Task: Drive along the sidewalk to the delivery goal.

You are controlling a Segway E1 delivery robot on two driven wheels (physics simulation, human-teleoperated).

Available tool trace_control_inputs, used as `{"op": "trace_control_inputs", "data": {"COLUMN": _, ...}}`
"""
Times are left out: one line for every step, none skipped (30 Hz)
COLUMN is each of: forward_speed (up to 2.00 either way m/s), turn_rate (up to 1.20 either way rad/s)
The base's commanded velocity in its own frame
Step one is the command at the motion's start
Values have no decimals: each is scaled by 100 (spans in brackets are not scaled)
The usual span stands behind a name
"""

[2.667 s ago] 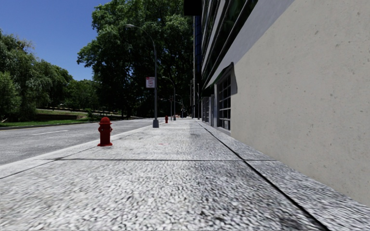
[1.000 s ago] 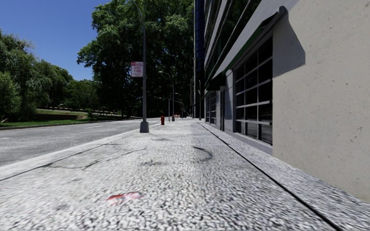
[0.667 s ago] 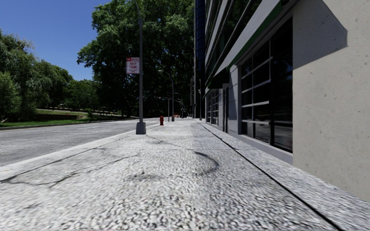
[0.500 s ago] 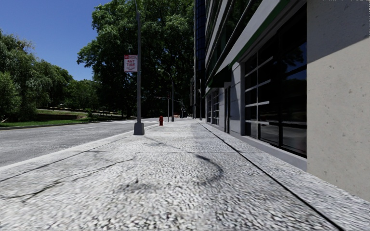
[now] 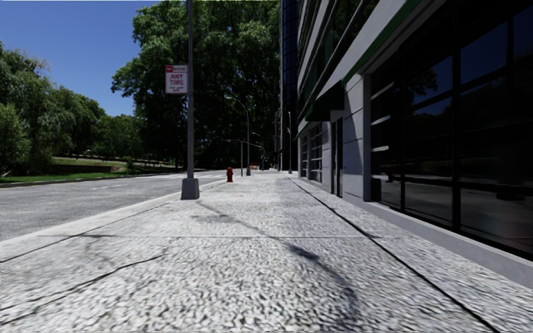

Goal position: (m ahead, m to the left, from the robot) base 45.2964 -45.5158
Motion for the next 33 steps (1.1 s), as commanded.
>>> {"op": "trace_control_inputs", "data": {"forward_speed": 200, "turn_rate": 0}}
{"op": "trace_control_inputs", "data": {"forward_speed": 200, "turn_rate": 0}}
{"op": "trace_control_inputs", "data": {"forward_speed": 200, "turn_rate": 0}}
{"op": "trace_control_inputs", "data": {"forward_speed": 200, "turn_rate": 0}}
{"op": "trace_control_inputs", "data": {"forward_speed": 200, "turn_rate": 0}}
{"op": "trace_control_inputs", "data": {"forward_speed": 200, "turn_rate": 0}}
{"op": "trace_control_inputs", "data": {"forward_speed": 200, "turn_rate": 0}}
{"op": "trace_control_inputs", "data": {"forward_speed": 200, "turn_rate": 0}}
{"op": "trace_control_inputs", "data": {"forward_speed": 200, "turn_rate": 0}}
{"op": "trace_control_inputs", "data": {"forward_speed": 200, "turn_rate": 0}}
{"op": "trace_control_inputs", "data": {"forward_speed": 200, "turn_rate": 0}}
{"op": "trace_control_inputs", "data": {"forward_speed": 200, "turn_rate": 0}}
{"op": "trace_control_inputs", "data": {"forward_speed": 200, "turn_rate": 0}}
{"op": "trace_control_inputs", "data": {"forward_speed": 200, "turn_rate": 0}}
{"op": "trace_control_inputs", "data": {"forward_speed": 200, "turn_rate": 0}}
{"op": "trace_control_inputs", "data": {"forward_speed": 200, "turn_rate": 0}}
{"op": "trace_control_inputs", "data": {"forward_speed": 200, "turn_rate": 0}}
{"op": "trace_control_inputs", "data": {"forward_speed": 200, "turn_rate": 0}}
{"op": "trace_control_inputs", "data": {"forward_speed": 200, "turn_rate": 0}}
{"op": "trace_control_inputs", "data": {"forward_speed": 200, "turn_rate": 0}}
{"op": "trace_control_inputs", "data": {"forward_speed": 200, "turn_rate": 0}}
{"op": "trace_control_inputs", "data": {"forward_speed": 200, "turn_rate": 0}}
{"op": "trace_control_inputs", "data": {"forward_speed": 200, "turn_rate": 0}}
{"op": "trace_control_inputs", "data": {"forward_speed": 200, "turn_rate": 0}}
{"op": "trace_control_inputs", "data": {"forward_speed": 200, "turn_rate": 0}}
{"op": "trace_control_inputs", "data": {"forward_speed": 200, "turn_rate": 0}}
{"op": "trace_control_inputs", "data": {"forward_speed": 200, "turn_rate": 0}}
{"op": "trace_control_inputs", "data": {"forward_speed": 200, "turn_rate": 0}}
{"op": "trace_control_inputs", "data": {"forward_speed": 200, "turn_rate": 0}}
{"op": "trace_control_inputs", "data": {"forward_speed": 200, "turn_rate": 0}}
{"op": "trace_control_inputs", "data": {"forward_speed": 200, "turn_rate": 0}}
{"op": "trace_control_inputs", "data": {"forward_speed": 200, "turn_rate": 0}}
{"op": "trace_control_inputs", "data": {"forward_speed": 200, "turn_rate": 0}}
